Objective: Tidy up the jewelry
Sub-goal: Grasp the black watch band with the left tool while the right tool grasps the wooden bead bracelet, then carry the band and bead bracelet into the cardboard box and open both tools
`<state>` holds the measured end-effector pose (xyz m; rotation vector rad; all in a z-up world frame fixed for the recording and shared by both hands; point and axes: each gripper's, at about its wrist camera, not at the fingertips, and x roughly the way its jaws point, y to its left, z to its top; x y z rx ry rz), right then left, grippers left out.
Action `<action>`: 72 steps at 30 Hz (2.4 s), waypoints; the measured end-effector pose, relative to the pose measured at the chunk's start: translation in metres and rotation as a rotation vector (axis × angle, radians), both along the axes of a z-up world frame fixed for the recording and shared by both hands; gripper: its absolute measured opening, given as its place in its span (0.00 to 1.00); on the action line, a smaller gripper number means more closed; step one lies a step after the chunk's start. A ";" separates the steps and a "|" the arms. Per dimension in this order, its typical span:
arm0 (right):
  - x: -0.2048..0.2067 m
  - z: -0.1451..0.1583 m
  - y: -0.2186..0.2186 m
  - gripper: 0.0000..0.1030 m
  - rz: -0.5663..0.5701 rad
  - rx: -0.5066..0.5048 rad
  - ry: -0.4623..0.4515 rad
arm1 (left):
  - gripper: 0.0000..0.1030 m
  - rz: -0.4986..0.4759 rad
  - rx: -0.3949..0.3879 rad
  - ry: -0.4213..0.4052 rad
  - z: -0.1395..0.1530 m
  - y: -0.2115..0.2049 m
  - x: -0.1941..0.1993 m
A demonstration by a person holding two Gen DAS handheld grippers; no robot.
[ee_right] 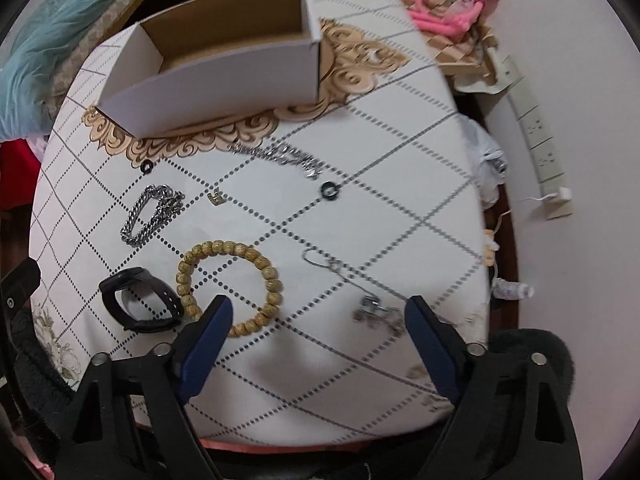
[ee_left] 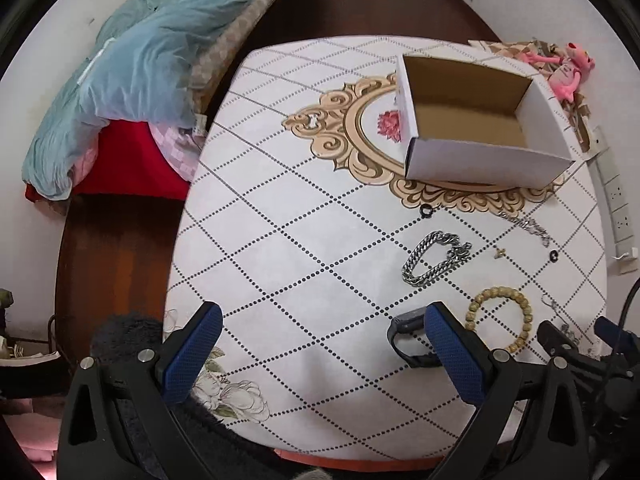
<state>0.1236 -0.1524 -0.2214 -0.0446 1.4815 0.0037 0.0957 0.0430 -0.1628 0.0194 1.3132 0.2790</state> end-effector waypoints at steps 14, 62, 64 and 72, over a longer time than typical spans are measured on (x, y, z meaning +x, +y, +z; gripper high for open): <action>0.000 -0.044 0.023 0.47 0.056 0.012 0.013 | 1.00 0.015 -0.072 0.056 -0.038 0.009 0.008; 0.058 0.122 0.004 0.09 0.064 0.234 -0.295 | 0.04 -0.186 -0.299 -0.188 0.040 -0.013 0.067; 0.075 0.130 0.007 0.09 0.075 0.230 -0.315 | 0.04 -0.193 -0.314 -0.186 0.043 -0.013 0.083; 0.154 0.106 0.021 0.09 0.094 0.239 -0.252 | 0.04 -0.172 -0.370 -0.123 0.024 -0.008 0.150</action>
